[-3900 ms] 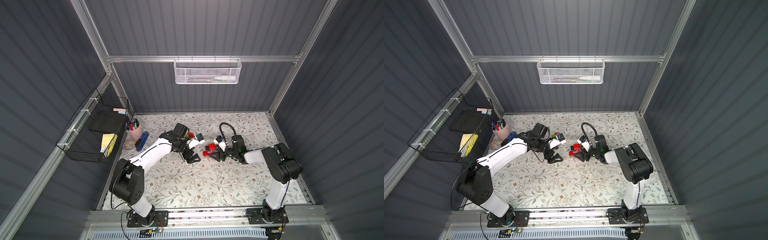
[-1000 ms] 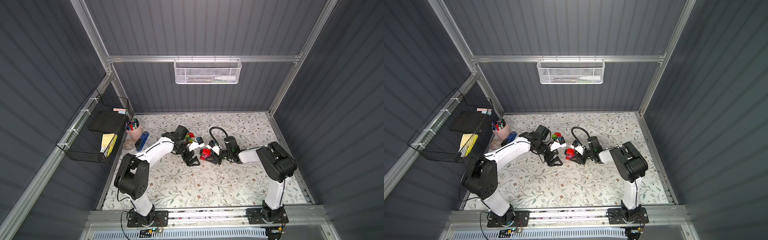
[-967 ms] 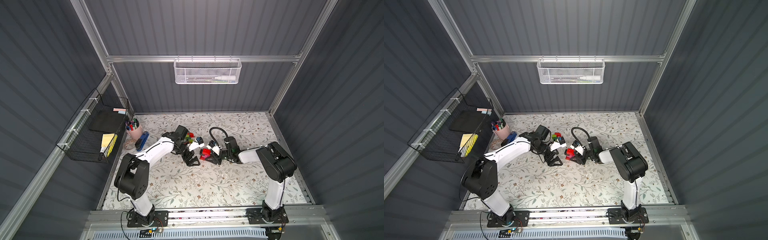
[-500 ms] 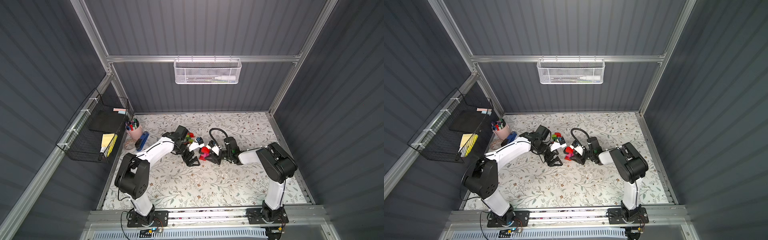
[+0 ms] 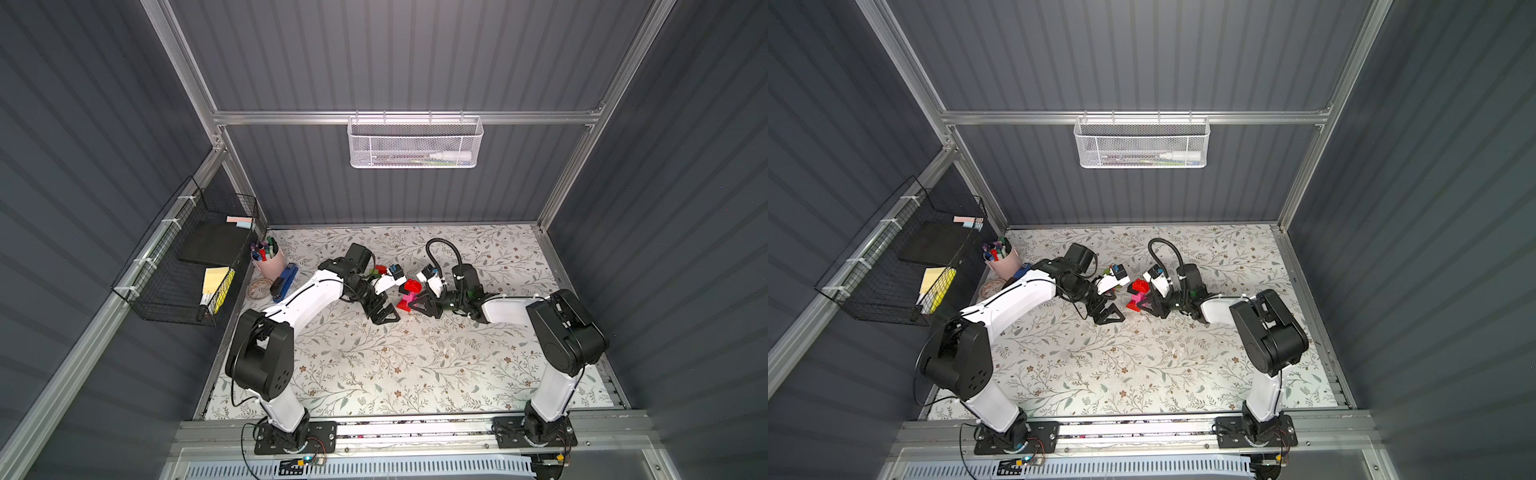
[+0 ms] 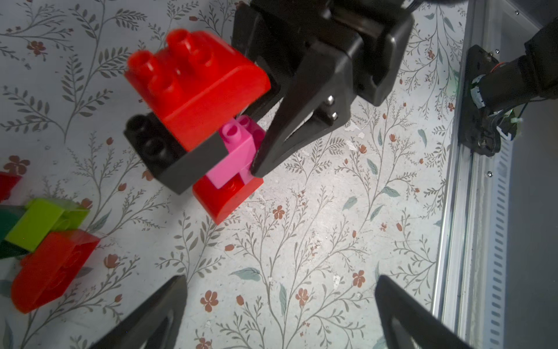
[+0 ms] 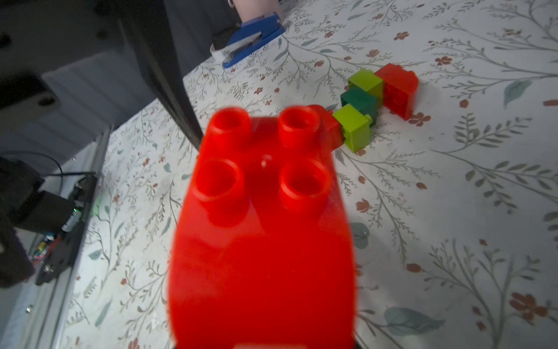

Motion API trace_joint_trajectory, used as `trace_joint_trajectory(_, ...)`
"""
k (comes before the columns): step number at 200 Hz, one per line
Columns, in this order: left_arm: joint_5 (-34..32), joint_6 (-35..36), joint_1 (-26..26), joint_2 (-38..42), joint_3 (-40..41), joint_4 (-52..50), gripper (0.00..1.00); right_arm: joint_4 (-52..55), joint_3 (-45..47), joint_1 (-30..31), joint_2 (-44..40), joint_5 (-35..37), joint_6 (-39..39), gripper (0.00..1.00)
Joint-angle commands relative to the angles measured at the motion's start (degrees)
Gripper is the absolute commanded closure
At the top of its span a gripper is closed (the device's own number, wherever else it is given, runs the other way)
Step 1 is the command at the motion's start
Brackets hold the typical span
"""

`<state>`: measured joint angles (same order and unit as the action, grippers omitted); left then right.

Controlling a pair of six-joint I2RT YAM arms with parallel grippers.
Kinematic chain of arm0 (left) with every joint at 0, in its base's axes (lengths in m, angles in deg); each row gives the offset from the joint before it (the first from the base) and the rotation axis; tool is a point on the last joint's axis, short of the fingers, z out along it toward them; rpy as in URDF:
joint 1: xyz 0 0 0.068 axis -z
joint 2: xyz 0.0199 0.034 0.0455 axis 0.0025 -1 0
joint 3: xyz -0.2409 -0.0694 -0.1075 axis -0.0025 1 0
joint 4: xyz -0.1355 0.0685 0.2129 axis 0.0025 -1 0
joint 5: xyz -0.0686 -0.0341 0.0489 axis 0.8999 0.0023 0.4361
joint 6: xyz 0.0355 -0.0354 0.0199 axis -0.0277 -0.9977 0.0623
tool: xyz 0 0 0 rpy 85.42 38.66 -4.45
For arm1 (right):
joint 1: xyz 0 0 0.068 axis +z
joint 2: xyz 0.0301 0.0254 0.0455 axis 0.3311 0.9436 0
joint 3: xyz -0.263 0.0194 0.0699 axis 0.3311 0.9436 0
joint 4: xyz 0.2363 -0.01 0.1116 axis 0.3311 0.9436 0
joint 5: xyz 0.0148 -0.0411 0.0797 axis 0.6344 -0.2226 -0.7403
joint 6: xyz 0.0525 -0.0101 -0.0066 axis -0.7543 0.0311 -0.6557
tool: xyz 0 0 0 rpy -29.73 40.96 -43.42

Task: Assemble the letter s with lego
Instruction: Adjust the lego brick at the center of the board.

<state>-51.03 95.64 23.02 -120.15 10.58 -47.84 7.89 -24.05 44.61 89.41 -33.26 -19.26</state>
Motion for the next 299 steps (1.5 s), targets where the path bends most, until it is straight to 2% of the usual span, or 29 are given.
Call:
trace_joint_trajectory(1, 2.26, -1.45, -0.98, 2.25, -1.43, -0.12, 0.01, 7.30, -5.03, -1.32, 2.71, -4.88, -8.93, 0.65)
trace_joint_trajectory(56, 2.69, -2.26, -2.11, 1.83, -1.41, 0.06, 0.01, 19.02, -17.81, -5.60, 12.21, -13.21, -15.87, 0.65)
trace_joint_trajectory(107, 2.75, -3.89, -2.83, 1.48, -1.17, 1.55, 0.01, 31.67, -29.73, -7.69, 21.19, -17.91, -16.42, 0.65)
trace_joint_trajectory(169, 2.88, -4.46, -3.18, 1.12, -0.94, 1.99, 0.00, 39.83, -41.34, -8.84, 30.31, -22.39, -18.48, 0.64)
trace_joint_trajectory(233, 3.49, -4.62, -3.36, -0.01, -1.61, 1.66, 0.01, 45.14, -47.23, -9.02, 35.30, -24.50, -18.42, 0.59)
trace_joint_trajectory(299, 4.13, -4.46, -3.47, -0.65, -1.76, 1.20, 0.01, 41.21, -46.79, -8.94, 36.04, -23.23, -24.18, 0.58)
